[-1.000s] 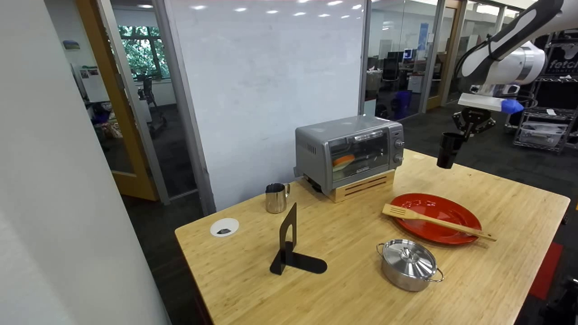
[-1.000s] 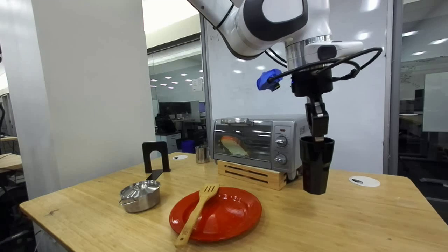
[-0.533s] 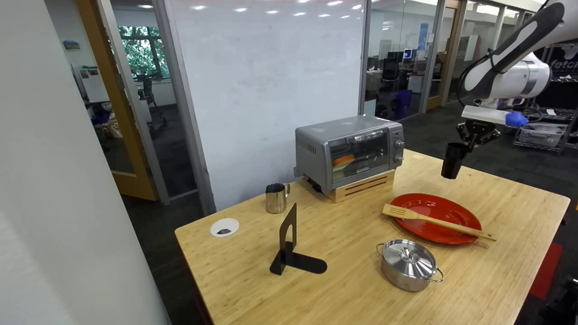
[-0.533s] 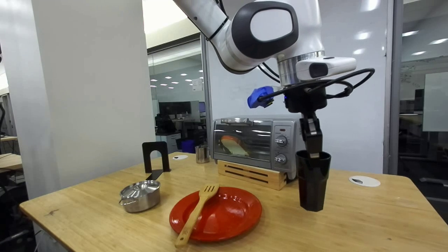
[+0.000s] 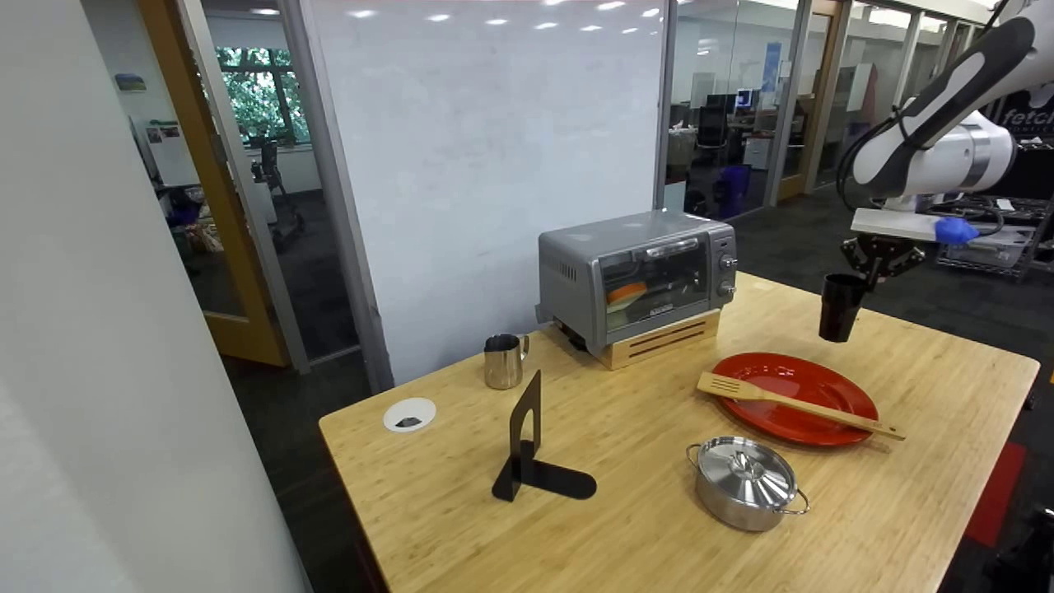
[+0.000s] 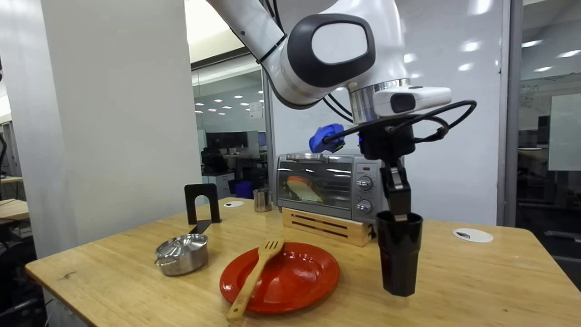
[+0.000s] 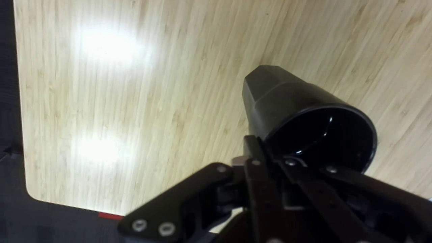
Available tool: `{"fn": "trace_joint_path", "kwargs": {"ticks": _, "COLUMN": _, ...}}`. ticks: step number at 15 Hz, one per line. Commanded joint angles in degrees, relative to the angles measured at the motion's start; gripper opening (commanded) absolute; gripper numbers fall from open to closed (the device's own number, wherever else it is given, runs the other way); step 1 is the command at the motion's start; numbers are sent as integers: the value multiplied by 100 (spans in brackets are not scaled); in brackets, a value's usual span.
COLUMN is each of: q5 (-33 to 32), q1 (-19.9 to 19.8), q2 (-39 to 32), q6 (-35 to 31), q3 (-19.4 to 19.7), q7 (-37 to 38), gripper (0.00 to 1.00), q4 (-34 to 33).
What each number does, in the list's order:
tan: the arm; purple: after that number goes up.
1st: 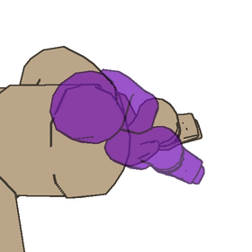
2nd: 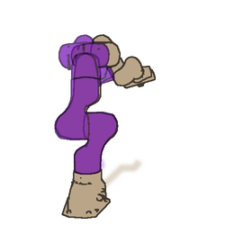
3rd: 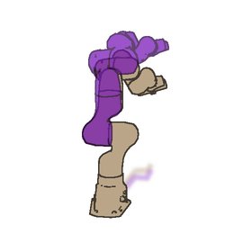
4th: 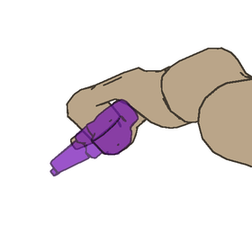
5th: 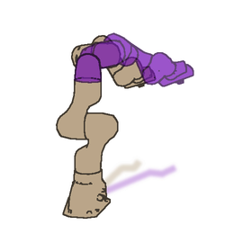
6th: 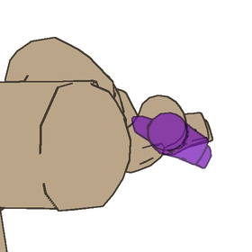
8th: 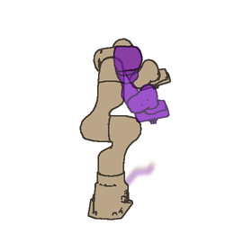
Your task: Move the black to the right side of the table
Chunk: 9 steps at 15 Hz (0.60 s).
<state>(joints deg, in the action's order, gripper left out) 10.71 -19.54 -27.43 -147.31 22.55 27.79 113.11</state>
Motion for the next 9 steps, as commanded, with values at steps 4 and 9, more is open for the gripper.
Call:
{"fn": "trace_joint_path", "kwargs": {"ticks": 4, "q5": -317, "q1": 223, "q2": 142, "q6": -432, "q3": 217, "q7": 49, "gripper": 1, "q4": 306}}
{"fn": "trace_joint_path", "kwargs": {"ticks": 9, "q5": -168, "q1": 181, "q2": 87, "q6": -683, "q3": 98, "q7": -45, "gripper": 1, "q4": 327}}
